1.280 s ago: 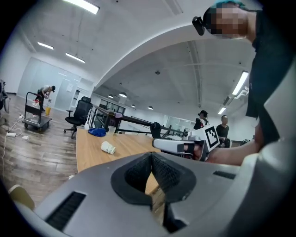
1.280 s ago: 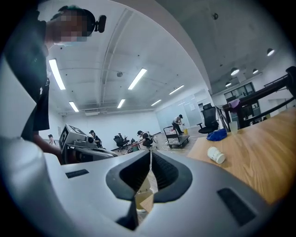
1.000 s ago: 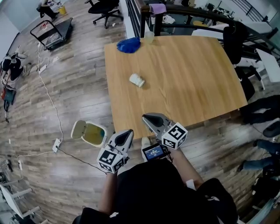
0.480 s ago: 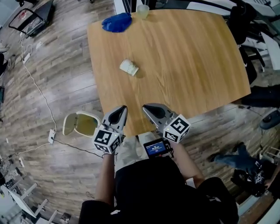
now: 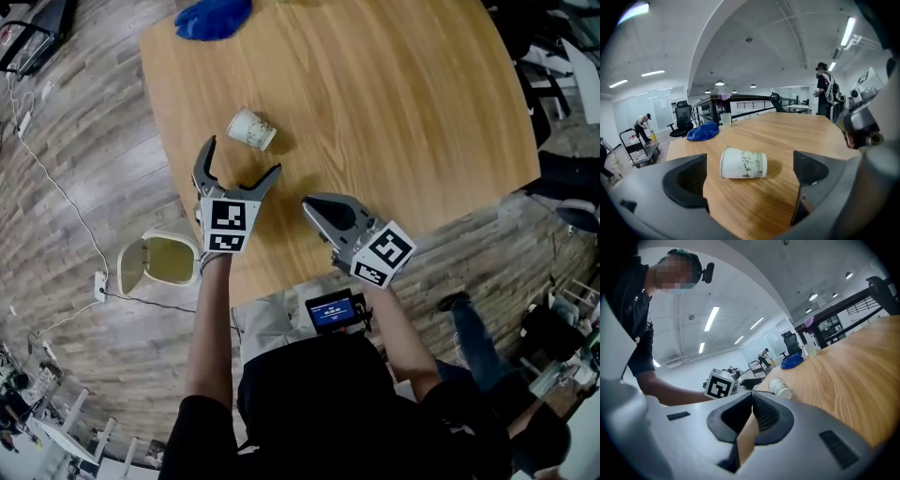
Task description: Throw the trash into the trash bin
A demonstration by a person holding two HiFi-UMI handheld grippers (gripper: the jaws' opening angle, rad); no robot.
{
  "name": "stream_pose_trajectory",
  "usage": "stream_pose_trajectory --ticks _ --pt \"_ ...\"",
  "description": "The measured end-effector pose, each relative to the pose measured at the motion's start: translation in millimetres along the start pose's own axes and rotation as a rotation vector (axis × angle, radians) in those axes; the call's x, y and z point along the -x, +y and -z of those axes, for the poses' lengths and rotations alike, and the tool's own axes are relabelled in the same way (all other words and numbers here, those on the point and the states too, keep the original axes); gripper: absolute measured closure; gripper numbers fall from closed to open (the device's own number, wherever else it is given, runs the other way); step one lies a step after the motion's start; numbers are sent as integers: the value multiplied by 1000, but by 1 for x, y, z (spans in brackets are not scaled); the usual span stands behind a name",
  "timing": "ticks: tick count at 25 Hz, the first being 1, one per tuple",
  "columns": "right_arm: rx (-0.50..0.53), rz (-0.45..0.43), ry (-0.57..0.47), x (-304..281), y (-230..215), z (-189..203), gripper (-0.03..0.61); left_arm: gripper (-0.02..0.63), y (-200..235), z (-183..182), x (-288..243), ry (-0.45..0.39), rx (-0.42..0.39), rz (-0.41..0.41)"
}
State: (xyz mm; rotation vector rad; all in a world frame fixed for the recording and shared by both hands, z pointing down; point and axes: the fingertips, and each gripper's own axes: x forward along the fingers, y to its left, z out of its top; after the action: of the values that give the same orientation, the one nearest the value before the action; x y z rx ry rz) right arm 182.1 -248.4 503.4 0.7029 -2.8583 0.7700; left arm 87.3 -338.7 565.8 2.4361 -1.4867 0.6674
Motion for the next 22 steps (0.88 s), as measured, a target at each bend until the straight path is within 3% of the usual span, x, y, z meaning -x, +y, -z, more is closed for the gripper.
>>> stream_pose_trajectory --ticks 11,12,13,22 --pt "-29 21 23 -10 -28 19 580 59 7 45 -53 137 -7 15" --pt "-33 27 28 -11 -30 22 580 146 6 48 -55 151 -21 8" --pt "-32 31 33 -12 -31 23 580 161 6 50 -55 158 -29 -3" --pt "-19 22 38 -19 -32 19 580 161 11 41 -44 104 26 -41"
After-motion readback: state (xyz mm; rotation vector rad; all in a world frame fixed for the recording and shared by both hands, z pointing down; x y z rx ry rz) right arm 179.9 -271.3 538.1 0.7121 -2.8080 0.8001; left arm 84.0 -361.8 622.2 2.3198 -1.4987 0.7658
